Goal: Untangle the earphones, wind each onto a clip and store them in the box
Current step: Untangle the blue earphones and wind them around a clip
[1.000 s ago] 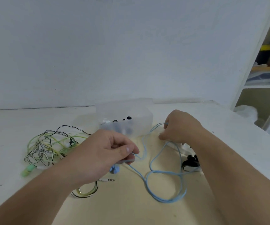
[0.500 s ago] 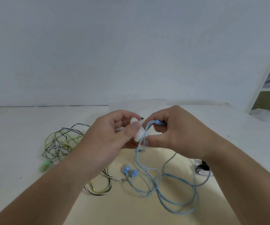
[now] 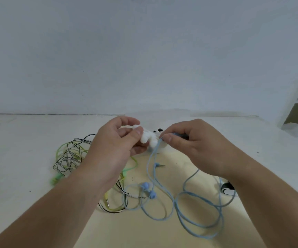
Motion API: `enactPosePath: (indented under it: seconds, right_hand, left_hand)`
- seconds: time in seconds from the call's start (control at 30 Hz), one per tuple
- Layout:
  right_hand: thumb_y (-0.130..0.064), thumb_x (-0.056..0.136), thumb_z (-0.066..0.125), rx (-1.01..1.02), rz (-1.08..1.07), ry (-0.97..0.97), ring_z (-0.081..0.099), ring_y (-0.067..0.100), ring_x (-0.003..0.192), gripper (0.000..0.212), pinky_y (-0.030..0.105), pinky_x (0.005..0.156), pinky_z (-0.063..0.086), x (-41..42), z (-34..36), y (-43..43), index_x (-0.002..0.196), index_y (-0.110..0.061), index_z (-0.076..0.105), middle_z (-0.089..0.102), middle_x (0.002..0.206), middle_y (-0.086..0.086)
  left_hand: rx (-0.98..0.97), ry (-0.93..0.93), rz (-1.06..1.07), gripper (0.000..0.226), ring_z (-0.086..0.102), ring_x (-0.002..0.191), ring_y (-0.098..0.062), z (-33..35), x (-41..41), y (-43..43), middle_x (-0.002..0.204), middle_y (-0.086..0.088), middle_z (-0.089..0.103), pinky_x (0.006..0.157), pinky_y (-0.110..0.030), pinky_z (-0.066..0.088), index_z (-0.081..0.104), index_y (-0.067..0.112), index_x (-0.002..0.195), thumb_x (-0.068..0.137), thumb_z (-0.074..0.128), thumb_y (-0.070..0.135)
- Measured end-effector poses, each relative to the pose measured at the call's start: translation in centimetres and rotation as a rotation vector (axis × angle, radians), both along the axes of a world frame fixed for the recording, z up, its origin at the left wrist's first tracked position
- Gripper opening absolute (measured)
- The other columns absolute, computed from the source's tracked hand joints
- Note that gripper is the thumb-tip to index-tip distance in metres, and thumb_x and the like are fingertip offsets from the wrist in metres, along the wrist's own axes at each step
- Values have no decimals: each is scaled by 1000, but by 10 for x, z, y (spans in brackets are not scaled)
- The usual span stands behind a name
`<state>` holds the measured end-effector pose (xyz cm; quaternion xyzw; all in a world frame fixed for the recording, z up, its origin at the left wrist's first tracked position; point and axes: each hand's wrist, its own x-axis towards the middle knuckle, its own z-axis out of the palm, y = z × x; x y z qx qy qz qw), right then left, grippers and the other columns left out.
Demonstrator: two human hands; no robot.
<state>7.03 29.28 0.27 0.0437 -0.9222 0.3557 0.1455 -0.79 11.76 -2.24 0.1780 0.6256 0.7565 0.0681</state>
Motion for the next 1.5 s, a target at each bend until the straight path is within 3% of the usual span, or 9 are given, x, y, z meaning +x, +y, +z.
enactPosePath:
  seconds: [0.13, 0.23, 0.37, 0.6, 0.87, 1.1, 1.3, 1.43, 1.5]
  right_hand:
    - [-32, 100, 55, -23, -64, 31, 37, 5, 43, 25, 13, 47, 31, -2, 0, 5, 93, -20, 76, 44, 47, -12]
    - [-39, 98, 54, 24, -52, 25, 43, 18, 53, 38, 27, 51, 34, -3, -3, 5, 96, -7, 73, 61, 66, 11]
    - [-39, 94, 60, 28, -61, -6, 60, 12, 66, 20, 22, 59, 45, -3, -6, 0, 92, -30, 78, 71, 80, 1]
    - [-39, 97, 58, 41, -29, -87, 40, 5, 45, 28, 16, 47, 32, -5, -9, -7, 82, -19, 71, 44, 48, -12]
    - [-31, 100, 57, -189, 11, -119, 35, 9, 39, 27, 15, 41, 29, -1, -9, -16, 87, -15, 76, 49, 46, -12]
    - [-31, 98, 59, -261, -94, -43, 42, 9, 36, 31, 13, 40, 31, -1, -8, -17, 81, -13, 77, 61, 47, -2]
    - [-31, 96, 63, -246, -36, -57, 47, 18, 41, 20, 18, 39, 34, -1, -9, -17, 87, -17, 75, 75, 70, -2]
    - [-38, 92, 66, -46, -74, -63, 44, 6, 35, 29, 18, 40, 35, -1, -4, -13, 75, -15, 64, 62, 50, 0]
    - [-33, 94, 65, -196, -155, 70, 37, 6, 36, 35, 19, 40, 31, -1, 1, -9, 64, -16, 59, 50, 45, -3]
  left_hand:
    - [2, 14, -1, 11, 72, 77, -17, 0, -1, 0, 82, -9, 77, 68, -27, 58, 62, 10, 106, 96, 60, 8]
    - [7, 22, -12, 12, 73, 78, -17, 0, 1, 0, 83, -7, 77, 68, -26, 58, 61, 12, 107, 96, 60, 8]
    - [-22, 38, -40, 12, 74, 79, -19, 1, 5, 0, 84, -9, 77, 69, -28, 59, 61, 12, 107, 95, 60, 8]
    - [-69, 9, -54, 11, 72, 71, -19, 0, 5, 1, 77, -12, 75, 66, -28, 59, 61, 10, 106, 95, 61, 7]
    - [1, -110, -33, 11, 67, 63, -26, 2, 5, 3, 74, -17, 70, 60, -31, 57, 55, 9, 95, 94, 55, -2]
    - [-212, 151, -11, 11, 74, 73, -14, 4, 17, 3, 89, 3, 74, 74, -27, 57, 69, 19, 97, 87, 71, 25]
    - [-370, 273, 2, 21, 71, 62, -8, 3, 15, 0, 76, -2, 75, 57, -13, 47, 69, 21, 83, 74, 83, 7]
    - [-426, 316, -64, 23, 48, 50, -8, 1, 13, -2, 60, 6, 58, 51, -13, 39, 66, 18, 74, 73, 79, -1]
    - [-431, 309, -115, 24, 47, 53, -9, 2, 13, -3, 61, 4, 56, 53, -13, 40, 66, 16, 72, 71, 79, -4]
